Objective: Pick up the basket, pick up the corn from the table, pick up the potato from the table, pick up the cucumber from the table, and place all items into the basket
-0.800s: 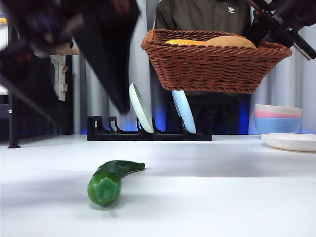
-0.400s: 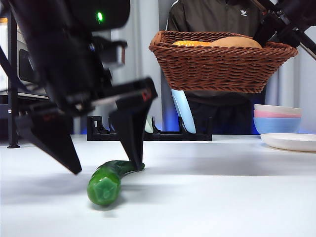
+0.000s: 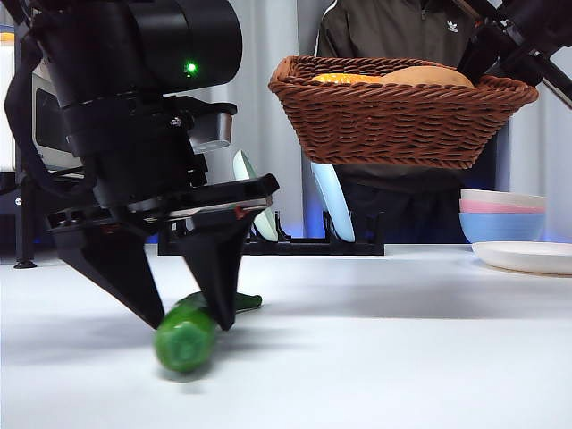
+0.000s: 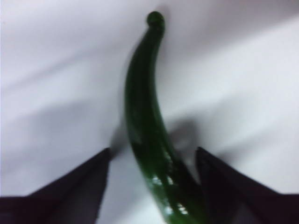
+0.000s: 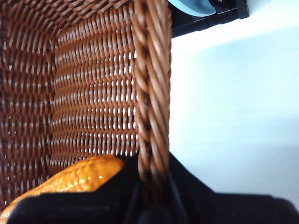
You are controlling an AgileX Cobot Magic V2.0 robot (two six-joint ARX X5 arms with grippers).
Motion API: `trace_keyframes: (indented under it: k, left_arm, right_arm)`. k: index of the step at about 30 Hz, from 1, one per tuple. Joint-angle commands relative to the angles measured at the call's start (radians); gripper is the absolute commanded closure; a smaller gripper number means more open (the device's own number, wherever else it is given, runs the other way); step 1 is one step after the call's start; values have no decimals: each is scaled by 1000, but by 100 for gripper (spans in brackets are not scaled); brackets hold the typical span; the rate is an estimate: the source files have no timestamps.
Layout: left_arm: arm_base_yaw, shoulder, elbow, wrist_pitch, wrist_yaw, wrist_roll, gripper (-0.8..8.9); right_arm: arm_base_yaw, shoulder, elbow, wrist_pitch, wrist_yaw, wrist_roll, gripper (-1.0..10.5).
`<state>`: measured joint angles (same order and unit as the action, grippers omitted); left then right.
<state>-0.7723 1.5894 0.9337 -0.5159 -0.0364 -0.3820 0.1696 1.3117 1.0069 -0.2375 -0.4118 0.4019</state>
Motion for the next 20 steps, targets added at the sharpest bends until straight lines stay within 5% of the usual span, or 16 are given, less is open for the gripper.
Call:
trace_keyframes:
  k: [1,7,16,20]
  left_arm:
    - [-2,24,-15,-35,19,28,821]
    - [-9,-81,-15,-177,95,95,821]
    - [-20,-513,56,-368,533,268,821]
    - [-20,-610,181,-277,474,224,821]
  right_arm:
    - [1,-10,14,20,-9,7,962]
    - [1,-10,14,20,-8,7,962]
    - [2,-10,14,20,-8,5,962]
    - [8,-10,14,20,-7,5,962]
